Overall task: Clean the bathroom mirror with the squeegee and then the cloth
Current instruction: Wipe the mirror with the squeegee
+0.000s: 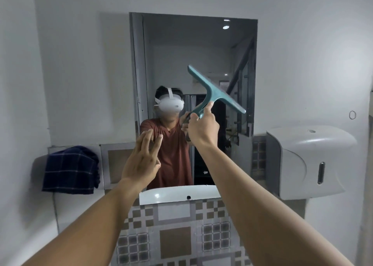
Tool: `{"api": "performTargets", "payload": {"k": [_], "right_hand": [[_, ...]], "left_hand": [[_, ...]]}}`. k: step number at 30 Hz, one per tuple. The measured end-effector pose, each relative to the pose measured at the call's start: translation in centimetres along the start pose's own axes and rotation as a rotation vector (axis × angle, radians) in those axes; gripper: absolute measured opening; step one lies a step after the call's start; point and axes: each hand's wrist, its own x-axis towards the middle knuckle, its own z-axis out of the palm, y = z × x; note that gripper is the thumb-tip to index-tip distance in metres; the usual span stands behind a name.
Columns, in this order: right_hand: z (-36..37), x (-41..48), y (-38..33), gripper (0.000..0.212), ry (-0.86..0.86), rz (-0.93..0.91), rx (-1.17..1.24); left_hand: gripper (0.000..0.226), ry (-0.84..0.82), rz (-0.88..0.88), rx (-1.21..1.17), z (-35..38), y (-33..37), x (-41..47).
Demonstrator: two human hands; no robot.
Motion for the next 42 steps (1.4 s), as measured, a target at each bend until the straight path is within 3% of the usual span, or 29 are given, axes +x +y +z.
{"api": "performTargets", "payload": {"k": [5, 14, 18, 23, 27, 32, 42], "right_hand": [[3.5, -0.8, -1.1, 0.064, 0.031, 0.067, 0.074], [5.2, -3.0, -2.0, 0.067, -0.015, -0.028, 0.108], [5.8, -3.7, -1.2, 0.068, -0.042, -0.122, 0.088], [7.2, -4.3, 0.3, 0.065, -0.088, -0.190, -0.006], [6.1, -3.8, 1.2, 0.046, -0.061, -0.269, -0.098], [4.4, -4.2, 3.1, 0.056, -0.119, -0.422, -0.351], [0.1, -1.6, 2.8, 0.048, -0.102, -0.512, -0.681]], "left_hand": [[0.095, 0.010, 0.015, -0.011, 0.1, -0.7, 0.2], [0.077, 0.030, 0.054, -0.025, -0.2, -1.9, 0.3], [0.088, 0.053, 0.078, 0.015, -0.5, -2.2, 0.2], [0.092, 0.043, 0.072, 0.025, -0.7, -2.3, 0.2], [0.089, 0.047, 0.083, 0.056, -0.4, -2.6, 0.3], [0.083, 0.053, 0.075, 0.074, 0.0, -2.5, -0.3], [0.084, 0.072, 0.059, 0.074, 0.4, -1.7, -1.2]]}}
